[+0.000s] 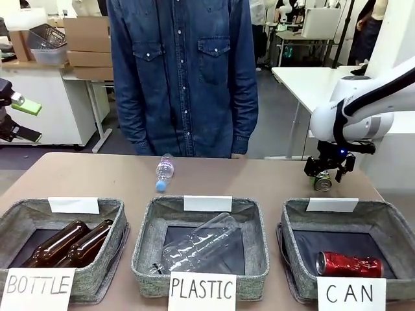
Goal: Sort the can waste into the basket.
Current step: Pick up the can waste from the table and place it in the right Fabric basket.
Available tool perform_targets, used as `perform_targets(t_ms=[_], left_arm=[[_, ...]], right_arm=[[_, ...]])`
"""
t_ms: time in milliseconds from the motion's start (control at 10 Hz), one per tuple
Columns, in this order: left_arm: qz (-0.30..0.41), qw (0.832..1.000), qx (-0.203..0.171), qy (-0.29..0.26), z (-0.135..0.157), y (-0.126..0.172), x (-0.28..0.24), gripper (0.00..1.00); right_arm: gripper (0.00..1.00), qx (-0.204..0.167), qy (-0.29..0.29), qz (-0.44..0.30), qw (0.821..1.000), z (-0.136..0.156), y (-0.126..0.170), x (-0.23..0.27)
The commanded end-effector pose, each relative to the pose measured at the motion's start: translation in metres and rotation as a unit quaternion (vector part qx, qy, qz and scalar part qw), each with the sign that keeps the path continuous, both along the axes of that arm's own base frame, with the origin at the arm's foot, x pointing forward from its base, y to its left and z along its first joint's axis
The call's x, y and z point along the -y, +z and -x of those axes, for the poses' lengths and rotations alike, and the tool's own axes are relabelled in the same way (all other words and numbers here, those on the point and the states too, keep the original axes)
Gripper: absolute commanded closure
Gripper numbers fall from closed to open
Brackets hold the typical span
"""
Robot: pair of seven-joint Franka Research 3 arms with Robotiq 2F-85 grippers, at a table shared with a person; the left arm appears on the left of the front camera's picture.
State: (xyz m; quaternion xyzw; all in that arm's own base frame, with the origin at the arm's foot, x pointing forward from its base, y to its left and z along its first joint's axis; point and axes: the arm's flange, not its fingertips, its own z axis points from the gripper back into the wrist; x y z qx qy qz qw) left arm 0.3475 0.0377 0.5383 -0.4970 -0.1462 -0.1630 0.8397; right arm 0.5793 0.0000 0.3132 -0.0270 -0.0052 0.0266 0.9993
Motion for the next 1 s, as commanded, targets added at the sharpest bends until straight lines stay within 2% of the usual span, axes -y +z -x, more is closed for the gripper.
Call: perform_targets(t_ms=[0,100,300,400,500,600,800,900], left_arm=[[-0.003,1.0,0.006,-0.01,0.0024,0.0011,-0.0028,0.0],[-0.003,1.0,0.006,-0.01,0.0024,0.0011,-0.0028,0.0],[-0.003,1.0,0.006,-0.01,0.0024,0.0011,-0.0028,0.0],[-0.003,1.0,0.006,-0.01,0.0024,0.0011,-0.0028,0.0],[-0.003,1.0,0.006,-0.01,0.0024,0.0011,-0.0028,0.0],[-0.003,1.0,0.006,-0.01,0.0024,0.0011,-0.0028,0.0],[-0.003,1.0,0.006,-0.01,0.0024,0.0011,-0.0028,0.0],[-0.003,1.0,0.006,-0.01,0.0024,0.0011,-0.0028,0.0]], right_arm=[[0.0,0.013,-0.018,0.019,1.0,-0.0044,0.0011,-0.0032],[0.6,0.013,-0.02,0.018,1.0,-0.0044,0.0011,-0.0028],[0.6,0.019,-0.034,0.019,0.999,-0.004,0.0006,-0.0027],[0.65,0.019,-0.032,0.019,0.999,-0.0038,0.0005,-0.0029],[0.75,0.019,-0.031,0.019,0.999,-0.0038,0.0008,-0.0027],[1.0,0.017,-0.028,0.018,0.999,-0.0043,0.001,-0.0024],[1.0,0.013,-0.026,0.015,0.999,-0.0054,0.0005,-0.0035],[0.61,0.02,-0.018,0.019,0.999,-0.0052,-0.0003,-0.003]])
